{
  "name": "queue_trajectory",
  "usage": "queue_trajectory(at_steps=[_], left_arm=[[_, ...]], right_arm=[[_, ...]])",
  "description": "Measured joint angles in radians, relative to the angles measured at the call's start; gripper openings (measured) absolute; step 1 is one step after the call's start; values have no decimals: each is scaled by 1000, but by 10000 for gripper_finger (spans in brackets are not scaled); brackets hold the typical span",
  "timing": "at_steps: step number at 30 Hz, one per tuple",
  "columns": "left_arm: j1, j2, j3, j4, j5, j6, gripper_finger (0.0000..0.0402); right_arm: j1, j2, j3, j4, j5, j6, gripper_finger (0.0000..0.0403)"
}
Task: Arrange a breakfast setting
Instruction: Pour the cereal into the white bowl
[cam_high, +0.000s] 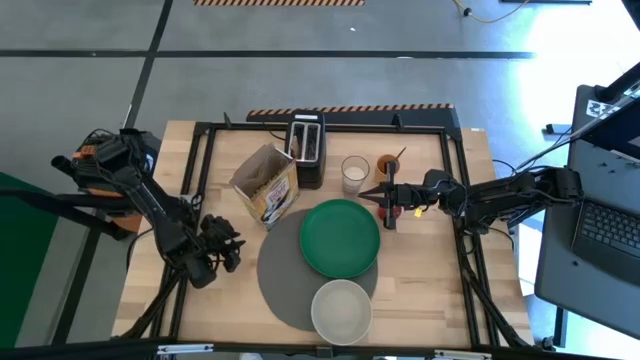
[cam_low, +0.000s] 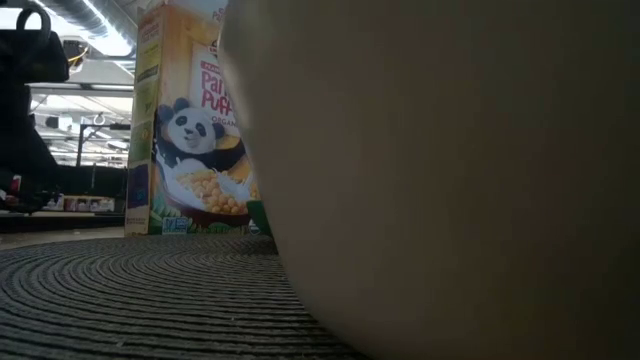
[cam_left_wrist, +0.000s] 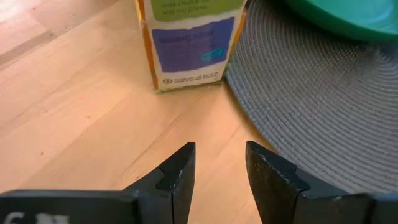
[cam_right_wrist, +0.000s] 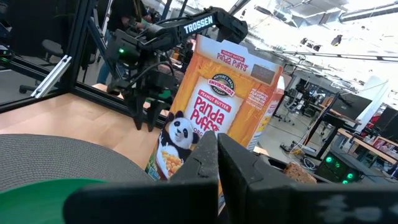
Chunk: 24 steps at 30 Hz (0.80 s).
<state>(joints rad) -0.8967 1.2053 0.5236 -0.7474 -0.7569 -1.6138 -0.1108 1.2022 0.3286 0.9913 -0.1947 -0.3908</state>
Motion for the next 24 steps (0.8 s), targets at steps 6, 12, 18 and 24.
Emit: queue_trajectory(at_steps=[6,12,18,24], left_arm=[[0,0,0,8,3,1,136],[0,0,0,11,23,9,171],[16,1,0,19,9,-8,266],[85,76,0,113,-37,-21,364]], right_arm=[[0,0,0,0,0,0,0],[0,0,0,0,0,0,0],[0,0,0,0,0,0,0],[0,0,0,0,0,0,0]])
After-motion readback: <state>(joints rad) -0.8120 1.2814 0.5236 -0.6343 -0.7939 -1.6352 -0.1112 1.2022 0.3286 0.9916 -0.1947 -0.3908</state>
